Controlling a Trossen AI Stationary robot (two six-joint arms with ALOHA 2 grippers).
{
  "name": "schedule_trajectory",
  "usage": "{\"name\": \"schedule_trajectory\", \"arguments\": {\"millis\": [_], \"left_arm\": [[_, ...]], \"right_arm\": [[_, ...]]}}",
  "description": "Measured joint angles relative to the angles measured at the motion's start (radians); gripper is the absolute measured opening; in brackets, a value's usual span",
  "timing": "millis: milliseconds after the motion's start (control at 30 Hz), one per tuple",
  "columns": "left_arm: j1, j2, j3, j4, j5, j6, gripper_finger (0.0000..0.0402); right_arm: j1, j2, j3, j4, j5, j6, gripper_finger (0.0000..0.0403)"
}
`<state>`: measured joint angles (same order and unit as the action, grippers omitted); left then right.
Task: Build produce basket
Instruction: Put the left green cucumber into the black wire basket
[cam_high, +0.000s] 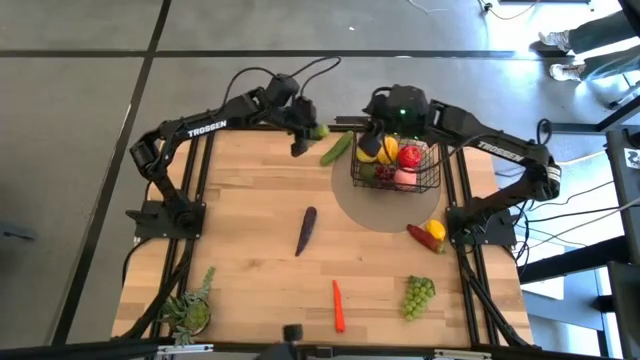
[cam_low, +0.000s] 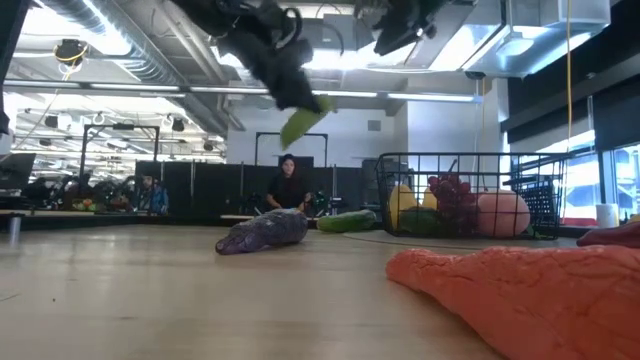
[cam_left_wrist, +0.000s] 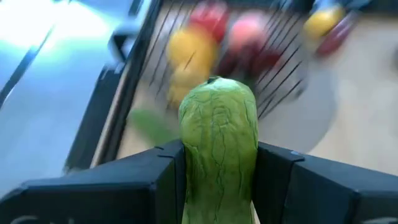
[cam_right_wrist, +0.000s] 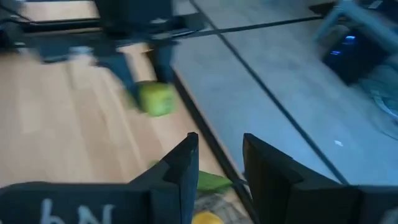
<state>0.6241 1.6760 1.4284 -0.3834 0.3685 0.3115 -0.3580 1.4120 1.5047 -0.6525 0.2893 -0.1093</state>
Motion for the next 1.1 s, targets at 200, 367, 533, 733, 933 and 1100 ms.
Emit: {"name": "schedule_trajectory", "arguments": {"millis": [200, 367, 533, 733, 933, 1100], "left_arm": [[-0.078, 0.015, 0.001, 0.234, 0.063, -0.050, 0.0103], [-0.141, 0.072, 0.001, 0.423, 0.071, -0.119, 0.0103], [-0.176, 0.161, 0.000, 0.586, 0.076, -0.203, 0.0103], [-0.202, 0.265, 0.000, 0.809, 0.085, -0.259, 0.0103], [-0.215, 0.367, 0.000, 0.898, 0.078, -0.336, 0.0103], [-0.221, 0.422, 0.000, 0.952, 0.068, -0.332, 0.0103]], "right_arm": [[0.000, -0.053, 0.000, -0.065, 0.033, 0.005, 0.0119], [0.000, -0.089, 0.000, -0.113, 0.034, 0.030, 0.0119], [0.000, -0.115, 0.000, -0.170, 0.024, 0.030, 0.0119], [0.000, -0.118, -0.001, -0.178, 0.024, 0.023, 0.0119], [0.000, -0.118, -0.001, -0.178, 0.023, 0.028, 0.0119], [0.000, -0.118, -0.001, -0.180, 0.023, 0.054, 0.0119]]}}
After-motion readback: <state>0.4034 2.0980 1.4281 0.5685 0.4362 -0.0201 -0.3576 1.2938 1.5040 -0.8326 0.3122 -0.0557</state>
